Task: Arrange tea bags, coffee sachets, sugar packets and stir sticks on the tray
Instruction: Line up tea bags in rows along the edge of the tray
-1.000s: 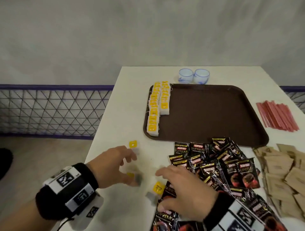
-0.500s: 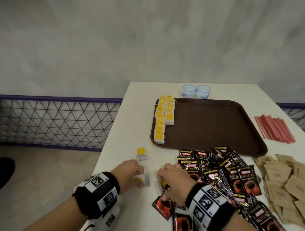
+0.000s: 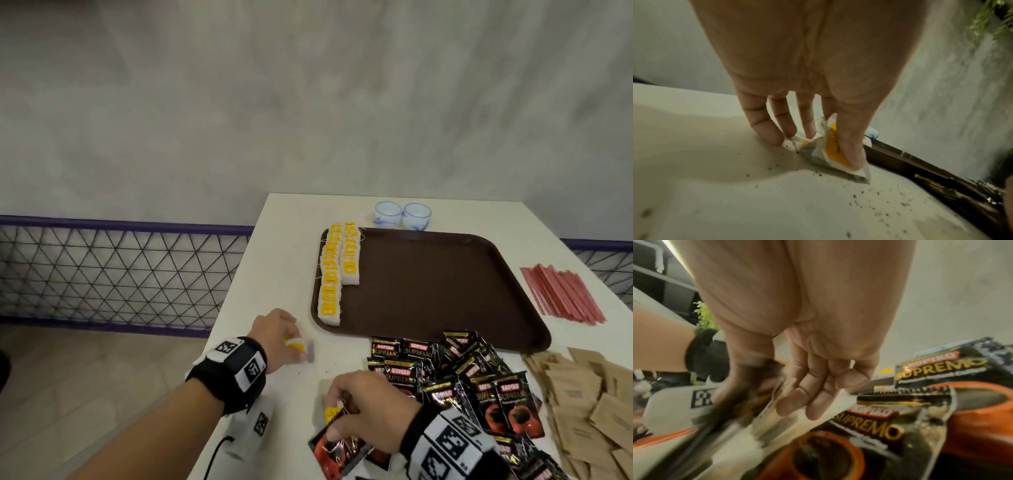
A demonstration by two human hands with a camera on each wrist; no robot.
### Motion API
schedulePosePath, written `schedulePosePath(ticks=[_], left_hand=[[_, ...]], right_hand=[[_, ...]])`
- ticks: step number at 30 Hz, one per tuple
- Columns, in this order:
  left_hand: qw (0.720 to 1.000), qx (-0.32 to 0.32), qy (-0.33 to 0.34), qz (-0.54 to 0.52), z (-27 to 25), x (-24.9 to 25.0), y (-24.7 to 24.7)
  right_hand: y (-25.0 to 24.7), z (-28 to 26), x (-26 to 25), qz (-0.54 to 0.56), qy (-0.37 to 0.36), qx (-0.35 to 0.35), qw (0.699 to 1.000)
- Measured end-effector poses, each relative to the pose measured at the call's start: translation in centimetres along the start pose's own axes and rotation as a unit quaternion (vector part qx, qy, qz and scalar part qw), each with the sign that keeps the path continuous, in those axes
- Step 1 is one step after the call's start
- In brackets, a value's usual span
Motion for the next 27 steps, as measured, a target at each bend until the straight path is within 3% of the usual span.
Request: schedulePosePath(ticks=[6,10,17,22,27], left_hand=[[0.997,-0.021,-0.040,0.060,0.5,0.0,0.4],[0.997,0.004,-0.033,0.066,0.3,0.3,0.4],[0.999,0.013,-0.034,-0.024,0.3,0.1,0.1],[0.997,0.020,-0.008,-0.078,0.4,0.1,0.5],[0.997,0.001,-0.029,-0.076,1.1,-0.5,0.8]], right_hand=[[-4.0,-1.1,0.3,0.097,-0.065,0.130,0.985],[-6.7,-0.9,1.5,0.202,-0.094,0.153,0.963],[-15.0,1.4,5.5,0.220,-0.043,0.251,0.942],[-18.3,6.1,7.9,0.169,0.013,0.268,0.949],[-18.6,10.0,7.1,0.152,0.023,0.196,0.968]])
Point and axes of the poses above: each hand's wrist, its own z-axis towards the middle knuckle, its own y-axis out of the palm, x = y × z, the point moved 9 cm from there along z, towards the middle knuckle, and after that the axes turned 10 degrees about -x, right-handed, at the moved point
